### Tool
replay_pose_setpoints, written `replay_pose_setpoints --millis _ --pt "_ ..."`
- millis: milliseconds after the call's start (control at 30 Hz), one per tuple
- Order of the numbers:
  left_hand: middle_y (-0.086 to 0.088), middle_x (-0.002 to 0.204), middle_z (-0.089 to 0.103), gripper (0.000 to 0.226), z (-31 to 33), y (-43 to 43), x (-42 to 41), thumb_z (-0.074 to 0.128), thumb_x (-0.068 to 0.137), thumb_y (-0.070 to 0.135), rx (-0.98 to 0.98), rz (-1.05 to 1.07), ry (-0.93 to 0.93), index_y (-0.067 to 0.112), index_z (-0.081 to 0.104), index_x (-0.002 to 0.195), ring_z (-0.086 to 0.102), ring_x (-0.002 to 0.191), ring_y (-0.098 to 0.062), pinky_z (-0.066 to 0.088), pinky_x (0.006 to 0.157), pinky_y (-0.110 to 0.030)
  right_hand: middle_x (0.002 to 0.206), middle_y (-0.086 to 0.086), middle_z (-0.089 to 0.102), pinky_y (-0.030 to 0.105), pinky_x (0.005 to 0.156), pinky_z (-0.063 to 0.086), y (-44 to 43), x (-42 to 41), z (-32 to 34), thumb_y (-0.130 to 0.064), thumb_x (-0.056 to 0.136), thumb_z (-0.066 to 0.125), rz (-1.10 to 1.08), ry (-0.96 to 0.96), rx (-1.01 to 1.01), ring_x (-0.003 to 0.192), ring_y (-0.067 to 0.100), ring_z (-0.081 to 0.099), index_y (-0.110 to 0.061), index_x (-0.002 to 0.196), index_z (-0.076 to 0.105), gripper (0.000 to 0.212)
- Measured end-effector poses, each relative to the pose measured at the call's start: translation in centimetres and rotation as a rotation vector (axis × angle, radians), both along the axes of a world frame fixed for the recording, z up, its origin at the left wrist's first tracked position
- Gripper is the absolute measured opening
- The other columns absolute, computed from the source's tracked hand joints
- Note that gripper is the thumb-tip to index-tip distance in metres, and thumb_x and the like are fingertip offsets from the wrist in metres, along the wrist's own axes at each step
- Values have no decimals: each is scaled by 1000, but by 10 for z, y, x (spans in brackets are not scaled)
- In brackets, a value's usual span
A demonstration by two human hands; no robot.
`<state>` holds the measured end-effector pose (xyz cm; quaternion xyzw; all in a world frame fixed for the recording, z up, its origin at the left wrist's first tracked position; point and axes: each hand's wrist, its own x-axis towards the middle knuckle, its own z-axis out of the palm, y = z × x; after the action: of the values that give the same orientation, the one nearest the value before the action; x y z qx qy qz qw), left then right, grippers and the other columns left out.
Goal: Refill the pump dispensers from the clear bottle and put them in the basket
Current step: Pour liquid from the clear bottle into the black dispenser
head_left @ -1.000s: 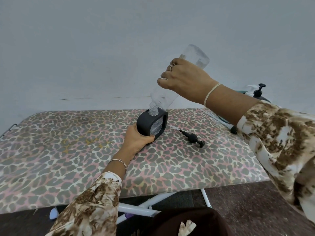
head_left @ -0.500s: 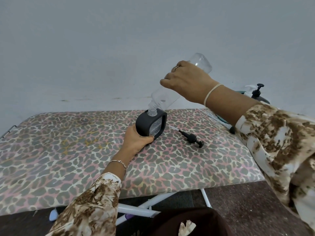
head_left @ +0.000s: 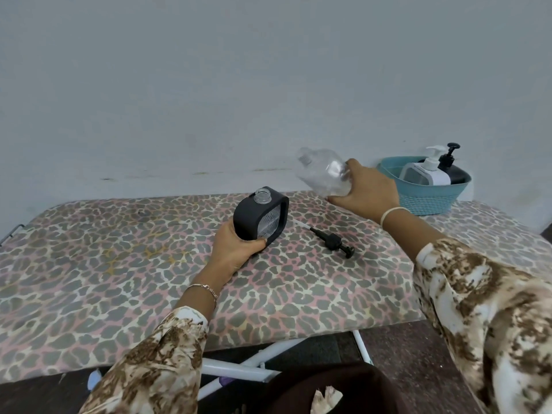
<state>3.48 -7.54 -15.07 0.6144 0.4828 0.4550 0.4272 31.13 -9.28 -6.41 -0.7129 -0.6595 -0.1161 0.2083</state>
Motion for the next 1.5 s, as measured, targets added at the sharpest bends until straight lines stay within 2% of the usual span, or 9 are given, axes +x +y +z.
replay_pose_setpoints --millis 200,500,667,800,967,1100,1200,1333,1500 --pt "21 87 66 46 -3 1 1 84 64 4 -2 10 5 34 59 87 63 76 13 48 62 -5 100 -5 66 37 79 53 4 7 -35 -66 60 75 -39 647 53 90 15 63 -23 108 47 70" --pt "9 96 70 47 -7 4 1 84 64 5 -7 21 11 26 62 100 67 90 -4 52 77 -21 102 2 65 36 86 52 14 9 -65 -54 65 81 -55 1000 137 94 17 63 -20 116 43 72" --pt "10 97 71 47 -7 4 1 84 64 5 -10 15 11 25 62 101 68 90 -4 53 75 -20 104 2 62 28 85 49 15 5 -68 -46 64 85 -19 975 94 96 16 61 -17 119 41 75" --pt "14 95 70 48 -6 3 1 85 63 6 -7 20 11 29 61 99 67 88 0 52 73 -17 108 5 61 32 92 48 14 6 -70 -39 64 87 -14 981 62 102 19 59 -17 120 41 77" --pt "7 99 71 51 -8 5 1 85 62 7 -9 26 11 22 62 106 67 92 -6 53 79 -23 136 13 48 35 106 39 3 5 -71 -27 65 88 -10 1069 25 119 19 49 -10 145 21 106" --pt "4 97 72 48 -9 6 0 84 62 5 -11 33 24 18 64 104 69 91 -12 56 82 -31 140 14 43 38 106 40 -27 5 -77 -32 65 87 -62 1159 82 123 22 46 -16 149 10 115" --pt "-2 100 73 51 -9 7 0 86 62 5 -20 31 28 14 65 107 70 91 -17 57 85 -41 135 10 47 24 93 47 -51 -2 -91 -33 64 87 -79 1144 58 115 16 50 -20 146 18 109" --pt "-3 108 71 65 -8 3 1 90 58 11 3 47 21 13 62 117 68 98 -18 56 89 -42 120 -3 58 39 96 49 -70 -16 -98 -51 56 87 -86 967 -78 109 16 57 -22 140 32 104" --pt "-3 115 68 72 -7 -2 1 92 58 15 31 84 48 11 58 122 65 105 -17 53 94 -41 122 -7 60 43 98 45 -84 -32 -101 -72 56 73 -97 615 -129 112 17 55 -24 130 46 92"
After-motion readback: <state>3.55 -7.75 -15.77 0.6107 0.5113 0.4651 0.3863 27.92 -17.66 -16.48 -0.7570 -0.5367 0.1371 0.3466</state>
